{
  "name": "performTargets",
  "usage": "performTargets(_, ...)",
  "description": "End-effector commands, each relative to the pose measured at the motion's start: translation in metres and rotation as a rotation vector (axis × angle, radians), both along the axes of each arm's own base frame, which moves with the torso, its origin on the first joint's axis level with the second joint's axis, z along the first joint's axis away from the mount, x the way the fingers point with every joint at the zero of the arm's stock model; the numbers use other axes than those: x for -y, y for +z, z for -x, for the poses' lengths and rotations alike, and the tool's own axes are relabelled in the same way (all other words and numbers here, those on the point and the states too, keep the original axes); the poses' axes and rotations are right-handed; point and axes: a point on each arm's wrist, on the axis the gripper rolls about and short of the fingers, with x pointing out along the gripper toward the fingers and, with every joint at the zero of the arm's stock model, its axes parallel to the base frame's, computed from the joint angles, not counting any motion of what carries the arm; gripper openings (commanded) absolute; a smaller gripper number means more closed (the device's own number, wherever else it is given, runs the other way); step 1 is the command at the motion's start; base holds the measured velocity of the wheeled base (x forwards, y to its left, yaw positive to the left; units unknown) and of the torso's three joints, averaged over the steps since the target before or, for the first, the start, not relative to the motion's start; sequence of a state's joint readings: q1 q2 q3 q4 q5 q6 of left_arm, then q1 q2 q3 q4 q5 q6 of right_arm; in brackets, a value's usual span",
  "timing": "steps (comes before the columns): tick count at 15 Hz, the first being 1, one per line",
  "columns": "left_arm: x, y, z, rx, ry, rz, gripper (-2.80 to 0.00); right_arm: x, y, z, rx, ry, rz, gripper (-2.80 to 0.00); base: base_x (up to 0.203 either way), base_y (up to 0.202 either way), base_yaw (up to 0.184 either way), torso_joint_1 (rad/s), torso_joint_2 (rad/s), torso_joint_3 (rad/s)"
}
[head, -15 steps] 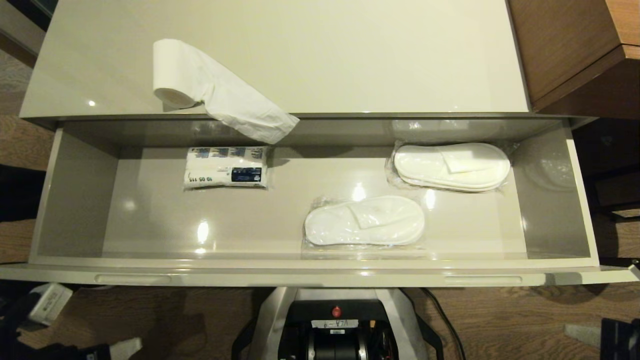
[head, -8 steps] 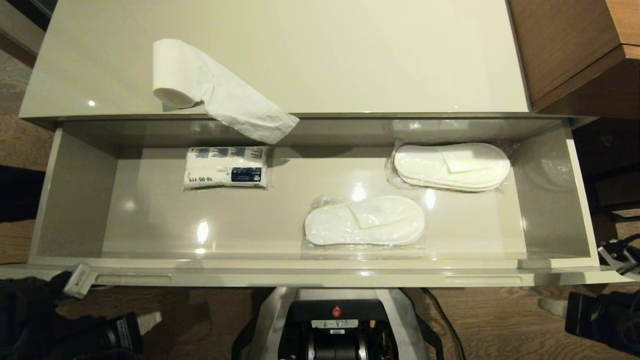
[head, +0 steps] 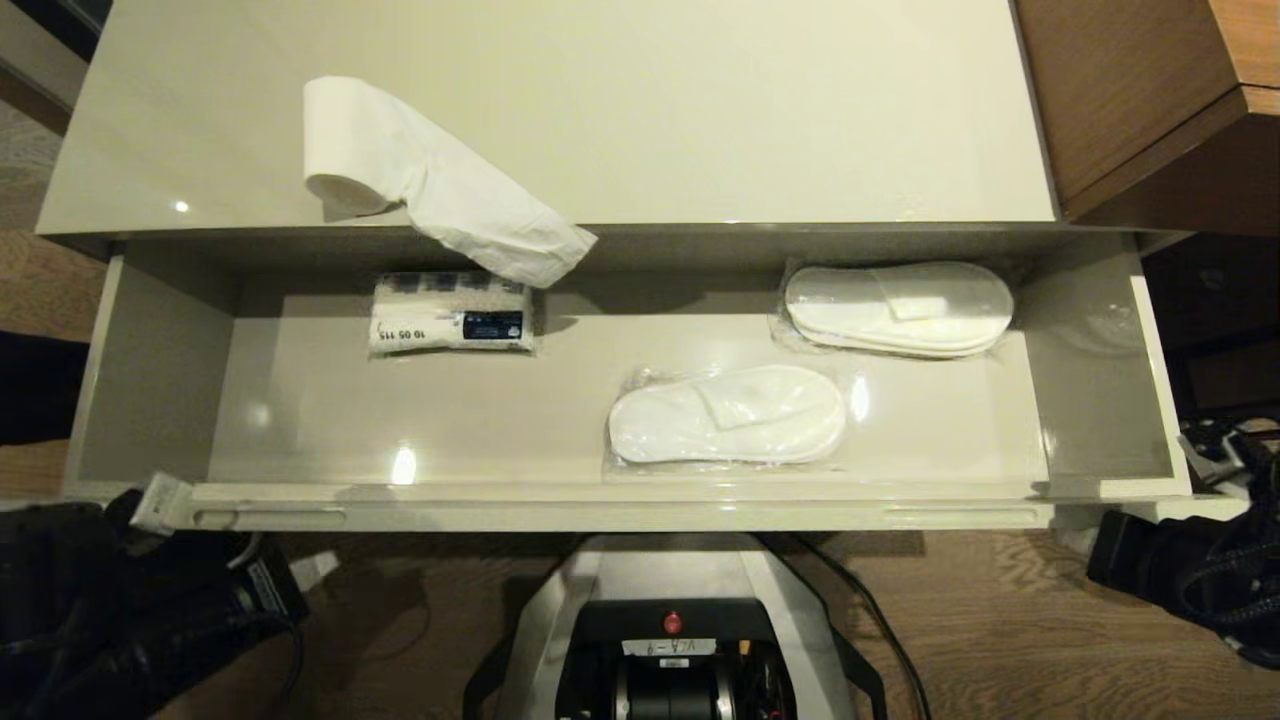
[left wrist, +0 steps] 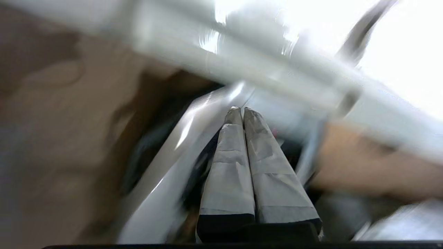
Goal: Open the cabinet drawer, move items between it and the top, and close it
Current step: Close the drawer
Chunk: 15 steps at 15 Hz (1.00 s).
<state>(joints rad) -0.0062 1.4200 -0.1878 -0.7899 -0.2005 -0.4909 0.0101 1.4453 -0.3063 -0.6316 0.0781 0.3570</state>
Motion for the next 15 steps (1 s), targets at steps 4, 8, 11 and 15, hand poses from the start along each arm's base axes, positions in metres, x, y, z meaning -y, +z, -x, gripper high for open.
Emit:
performTargets(4,-0.001,0.023,-0.037,0.114,0.088,0.121,-2.8,-0.016,0.035,-0.042,0.168,-0.03,-0.001,-2.8,0.0,0.0,0.0,0.0,0.0,0.0)
performTargets(8,-0.002,0.059,-0.109,0.249,0.144,0.215,-2.8,-0.038,0.081,-0.11,0.349,-0.07,-0.006,-2.8,0.0,0.0,0.0,0.0,0.0,0.0)
performTargets(11,-0.003,0.068,-0.148,0.306,0.193,0.223,-2.8,-0.053,0.08,-0.133,0.362,-0.061,-0.003,-2.8,0.0,0.0,0.0,0.0,0.0,0.0)
performTargets(15,-0.002,0.077,-0.142,0.334,0.191,0.227,-2.8,-0.058,0.079,-0.123,0.353,-0.064,-0.004,-2.8,0.0,0.0,0.0,0.0,0.0,0.0)
